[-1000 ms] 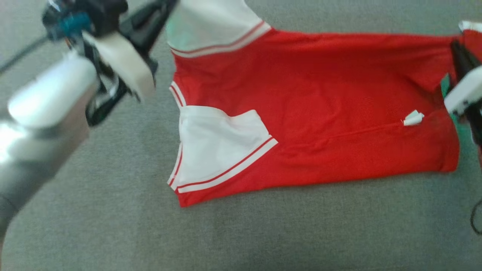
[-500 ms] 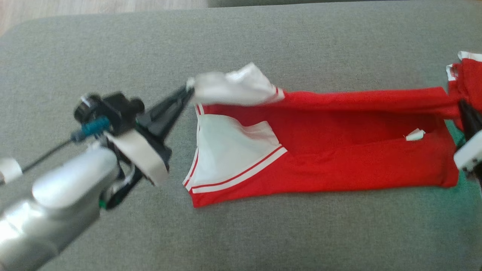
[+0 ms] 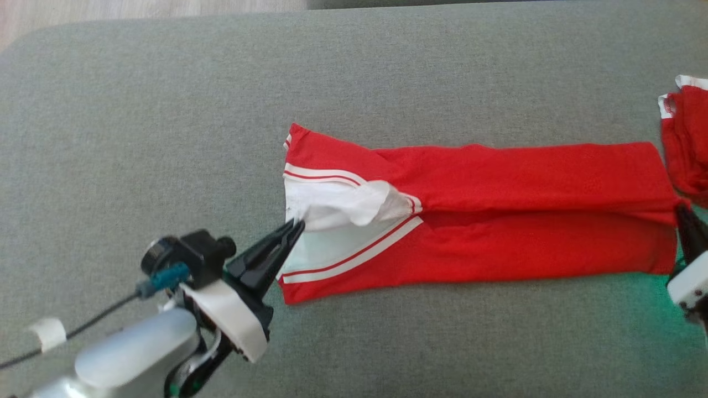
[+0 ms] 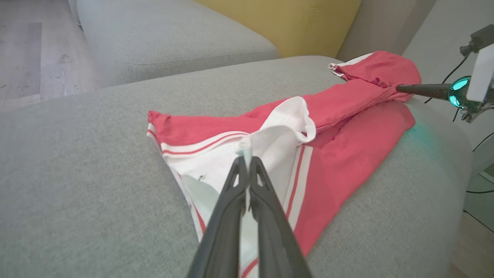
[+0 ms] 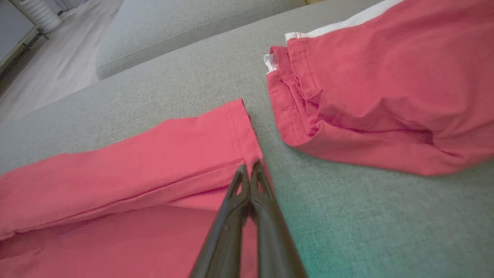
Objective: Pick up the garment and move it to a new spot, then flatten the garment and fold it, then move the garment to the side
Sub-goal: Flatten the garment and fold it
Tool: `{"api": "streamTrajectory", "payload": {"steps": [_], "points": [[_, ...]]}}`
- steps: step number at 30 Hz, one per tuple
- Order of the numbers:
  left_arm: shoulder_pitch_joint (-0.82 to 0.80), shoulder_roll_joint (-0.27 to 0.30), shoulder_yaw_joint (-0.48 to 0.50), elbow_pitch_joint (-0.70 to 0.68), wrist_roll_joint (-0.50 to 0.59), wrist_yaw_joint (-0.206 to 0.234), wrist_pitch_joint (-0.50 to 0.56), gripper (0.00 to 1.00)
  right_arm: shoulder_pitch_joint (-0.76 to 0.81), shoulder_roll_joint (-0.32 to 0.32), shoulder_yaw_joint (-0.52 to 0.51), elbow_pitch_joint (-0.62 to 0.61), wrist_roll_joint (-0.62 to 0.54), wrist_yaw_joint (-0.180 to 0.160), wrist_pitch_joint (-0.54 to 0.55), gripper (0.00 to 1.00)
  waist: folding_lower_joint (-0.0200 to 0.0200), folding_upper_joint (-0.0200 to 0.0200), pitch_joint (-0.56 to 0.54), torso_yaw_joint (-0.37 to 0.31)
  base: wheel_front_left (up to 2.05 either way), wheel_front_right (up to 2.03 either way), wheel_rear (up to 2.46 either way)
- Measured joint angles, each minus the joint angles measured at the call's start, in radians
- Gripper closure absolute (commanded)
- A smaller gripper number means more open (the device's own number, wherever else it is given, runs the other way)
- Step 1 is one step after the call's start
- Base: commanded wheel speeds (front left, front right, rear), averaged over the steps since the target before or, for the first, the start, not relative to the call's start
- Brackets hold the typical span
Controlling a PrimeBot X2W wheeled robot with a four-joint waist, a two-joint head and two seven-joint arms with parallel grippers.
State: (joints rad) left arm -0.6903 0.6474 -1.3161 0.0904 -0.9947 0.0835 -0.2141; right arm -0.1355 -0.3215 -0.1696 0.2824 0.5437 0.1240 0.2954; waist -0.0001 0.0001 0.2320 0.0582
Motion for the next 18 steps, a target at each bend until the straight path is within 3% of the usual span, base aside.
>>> {"api": "streamTrajectory", "payload": {"steps": [5, 6, 7, 8, 9, 10, 15, 18], "points": [[0.052, -0.001, 0.001, -0.002, -0.021, 0.015, -0.012, 1.0, 0.031, 0.034, -0.023, -0.018, -0.022, 0.0, 0.006, 1.0, 0.0, 0.0, 0.004, -0.003, 0.0, 0.0, 0.0], [0.062, -0.002, 0.002, -0.002, -0.027, 0.015, -0.017, 1.0, 0.031, 0.041, -0.031, -0.018, -0.028, 0.0, 0.005, 0.84, 0.0, 0.0, 0.004, -0.004, 0.0, 0.0, 0.0], [0.071, -0.004, 0.003, -0.002, -0.028, 0.018, -0.018, 1.0, 0.031, 0.048, -0.039, -0.017, -0.035, 0.0, 0.003, 0.23, 0.0001, 0.0, 0.003, -0.004, 0.0, 0.0, 0.0], [0.082, -0.008, 0.007, -0.002, -0.031, 0.02, -0.019, 0.78, 0.032, 0.057, -0.05, -0.016, -0.046, 0.0, -0.005, 0.0, 0.0001, 0.0, 0.002, -0.005, 0.0, 0.0, 0.0], [0.094, -0.014, 0.014, -0.002, -0.038, 0.022, -0.024, 0.18, 0.032, 0.069, -0.063, -0.013, -0.054, 0.0, -0.017, 0.0, 0.0001, 0.0, -0.001, -0.005, 0.0, 0.0, 0.0], [0.108, -0.023, 0.027, -0.002, -0.039, 0.024, -0.029, 0.0, 0.033, 0.08, -0.074, -0.01, -0.058, 0.0, -0.027, 0.0, 0.0001, 0.0, -0.004, -0.005, 0.0, 0.0, 0.0], [0.18, -0.07, 0.103, -0.007, -0.042, 0.054, -0.035, 0.0, 0.067, 0.14, -0.12, -0.013, -0.07, 0.0, -0.068, 0.0, 0.0, 0.0, -0.026, -0.003, 0.0, 0.0, 0.0], [0.256, -0.129, 0.233, -0.026, 0.032, 0.1, -0.035, 0.0, 0.115, 0.192, -0.168, -0.041, -0.07, 0.0, -0.098, 0.0, 0.0, 0.0, -0.042, 0.005, 0.0, 0.0, 0.0]]}}
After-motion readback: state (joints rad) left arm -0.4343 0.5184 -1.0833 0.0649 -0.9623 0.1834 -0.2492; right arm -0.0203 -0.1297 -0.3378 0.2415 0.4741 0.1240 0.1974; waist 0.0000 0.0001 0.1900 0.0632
